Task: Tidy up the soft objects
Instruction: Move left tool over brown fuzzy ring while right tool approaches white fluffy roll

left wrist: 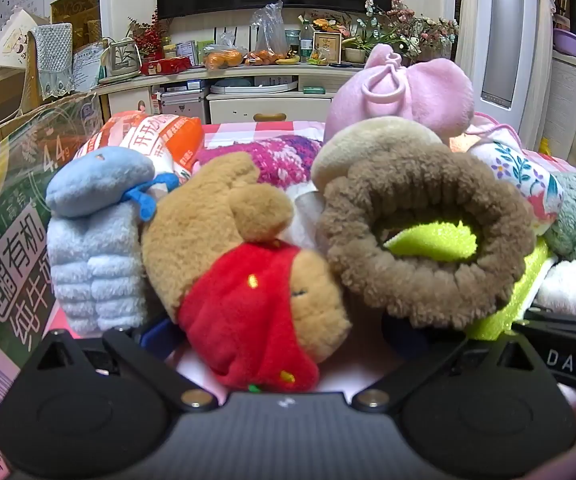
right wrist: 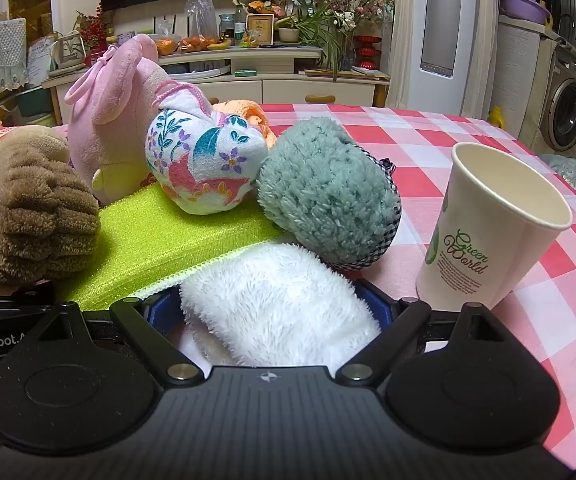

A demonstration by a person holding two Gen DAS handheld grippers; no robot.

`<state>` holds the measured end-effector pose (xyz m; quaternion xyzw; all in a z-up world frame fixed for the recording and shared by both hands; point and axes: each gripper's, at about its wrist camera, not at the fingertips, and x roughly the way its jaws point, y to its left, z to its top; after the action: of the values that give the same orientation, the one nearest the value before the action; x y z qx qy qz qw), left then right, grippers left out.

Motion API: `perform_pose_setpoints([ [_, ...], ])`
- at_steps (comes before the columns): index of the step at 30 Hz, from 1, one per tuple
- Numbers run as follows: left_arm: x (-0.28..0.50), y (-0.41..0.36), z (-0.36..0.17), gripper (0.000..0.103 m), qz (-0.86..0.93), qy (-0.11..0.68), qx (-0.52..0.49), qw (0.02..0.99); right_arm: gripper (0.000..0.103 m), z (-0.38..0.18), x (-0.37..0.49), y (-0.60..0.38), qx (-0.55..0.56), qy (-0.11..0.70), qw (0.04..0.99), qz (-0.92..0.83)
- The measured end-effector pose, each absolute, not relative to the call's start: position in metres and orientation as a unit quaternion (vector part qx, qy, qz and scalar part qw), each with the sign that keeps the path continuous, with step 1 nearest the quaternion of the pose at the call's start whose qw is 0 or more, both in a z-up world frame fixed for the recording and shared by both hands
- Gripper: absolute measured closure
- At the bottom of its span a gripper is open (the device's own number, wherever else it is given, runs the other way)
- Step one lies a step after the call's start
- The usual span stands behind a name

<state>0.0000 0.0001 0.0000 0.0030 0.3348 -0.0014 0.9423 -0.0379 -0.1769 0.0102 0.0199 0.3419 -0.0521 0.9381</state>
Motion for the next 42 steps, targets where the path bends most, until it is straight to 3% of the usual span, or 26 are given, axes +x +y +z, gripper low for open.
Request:
perform_pose_setpoints([
  [11,-0.030,0.008,0.016,0.002,-0.006,0.324,-0.004,0.946,0.000,0.016,-0.050,-0.180,0.029,0.349,0.936,-0.043],
  [28,-0.087,0.031,0.111,0.001,-0.033,0.258,0.040,0.965,0.000,0.057,-0.069,-0.169,0.044,0.252,0.964,-0.066],
  [42,-0.110,0.092,0.144,0.001,0.004,0.213,0.034,0.976,0.000,0.101,-0.101,-0.132,0.037,0.191,0.980,-0.029],
])
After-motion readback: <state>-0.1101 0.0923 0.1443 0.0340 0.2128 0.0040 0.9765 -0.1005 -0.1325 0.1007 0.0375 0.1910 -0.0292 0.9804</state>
